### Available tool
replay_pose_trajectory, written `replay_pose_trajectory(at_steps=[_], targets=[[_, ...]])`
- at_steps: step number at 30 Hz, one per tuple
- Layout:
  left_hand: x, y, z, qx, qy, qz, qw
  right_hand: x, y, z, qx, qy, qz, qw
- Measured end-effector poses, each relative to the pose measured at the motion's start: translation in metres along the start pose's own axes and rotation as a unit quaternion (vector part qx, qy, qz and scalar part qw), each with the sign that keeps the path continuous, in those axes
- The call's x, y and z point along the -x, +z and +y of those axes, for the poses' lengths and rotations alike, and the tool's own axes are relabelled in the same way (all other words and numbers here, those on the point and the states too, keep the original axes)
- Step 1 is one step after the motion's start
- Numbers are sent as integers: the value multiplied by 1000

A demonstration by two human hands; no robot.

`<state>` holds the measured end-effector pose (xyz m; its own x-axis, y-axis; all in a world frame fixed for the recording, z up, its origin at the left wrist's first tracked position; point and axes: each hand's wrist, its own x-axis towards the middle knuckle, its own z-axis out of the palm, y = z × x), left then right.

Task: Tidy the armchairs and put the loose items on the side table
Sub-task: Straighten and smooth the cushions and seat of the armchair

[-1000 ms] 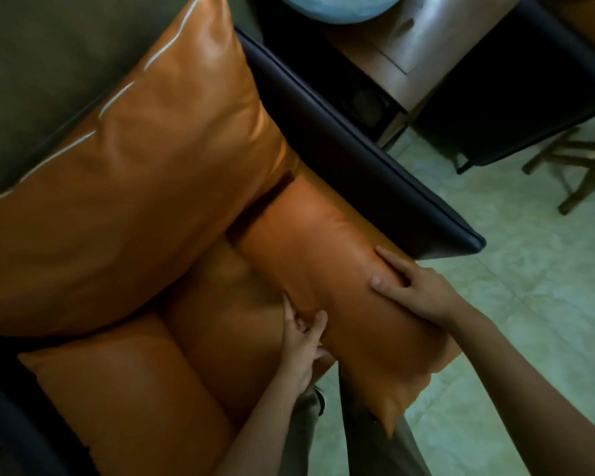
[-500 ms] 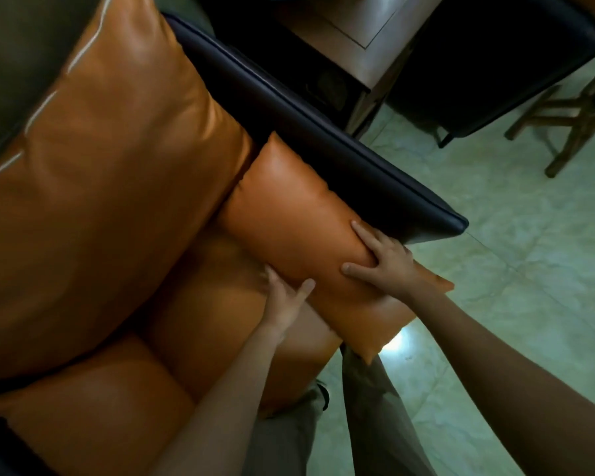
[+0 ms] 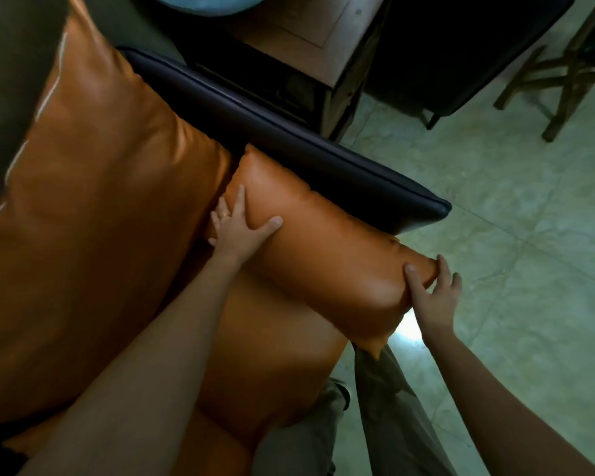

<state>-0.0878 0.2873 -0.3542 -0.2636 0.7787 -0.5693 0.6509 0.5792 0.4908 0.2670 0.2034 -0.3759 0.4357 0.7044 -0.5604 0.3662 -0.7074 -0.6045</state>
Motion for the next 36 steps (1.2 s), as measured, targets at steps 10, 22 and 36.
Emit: replay_pose_trajectory(at_steps=[10, 22, 36], targets=[[-69, -43, 43, 71, -6, -81, 994, -3, -8, -12, -185, 42, -83, 978], [-47, -48, 34, 115, 122, 7, 986, 38, -17, -34, -73, -91, -28, 993], [-13, -23, 34, 114, 44, 51, 991, 37, -4, -59, 180, -62, 114, 975]])
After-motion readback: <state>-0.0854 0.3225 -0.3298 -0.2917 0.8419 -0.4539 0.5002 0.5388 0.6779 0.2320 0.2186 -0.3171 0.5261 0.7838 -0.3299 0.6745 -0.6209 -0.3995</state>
